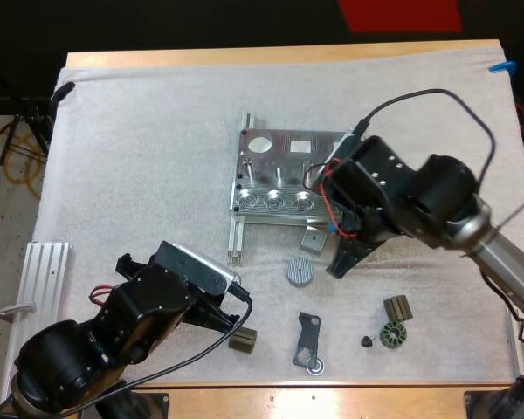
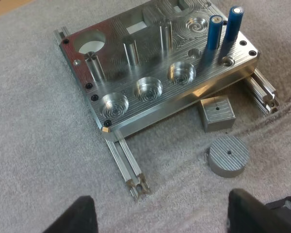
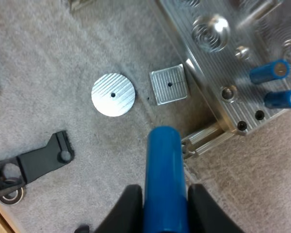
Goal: Load cells from right to left
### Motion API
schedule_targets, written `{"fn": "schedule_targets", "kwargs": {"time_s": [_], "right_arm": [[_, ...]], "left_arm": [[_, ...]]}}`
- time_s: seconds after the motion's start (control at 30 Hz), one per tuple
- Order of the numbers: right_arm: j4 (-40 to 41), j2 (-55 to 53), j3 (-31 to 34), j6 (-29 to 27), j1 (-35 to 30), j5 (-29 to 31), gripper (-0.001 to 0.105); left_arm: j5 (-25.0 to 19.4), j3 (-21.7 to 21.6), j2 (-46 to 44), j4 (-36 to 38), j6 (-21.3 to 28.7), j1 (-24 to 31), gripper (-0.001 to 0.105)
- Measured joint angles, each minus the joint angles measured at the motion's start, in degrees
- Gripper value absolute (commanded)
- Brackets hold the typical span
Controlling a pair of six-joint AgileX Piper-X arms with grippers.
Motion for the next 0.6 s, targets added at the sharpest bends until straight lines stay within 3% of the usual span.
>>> {"fn": "schedule_targets", "kwargs": {"time_s": [0.27, 0.6], "right_arm": [[0.02, 6.65, -5.56, -3.93, 0.00, 5.69, 0.000], [0.14, 15.44, -16.07, -4.66, -3.64, 6.16, 0.000]], "left_arm": [[0.00, 0.00, 0.00, 1.53, 0.00, 0.00, 0.057], [0.00, 0.00, 0.00, 6.01, 2.77, 0.00, 0.057]]}}
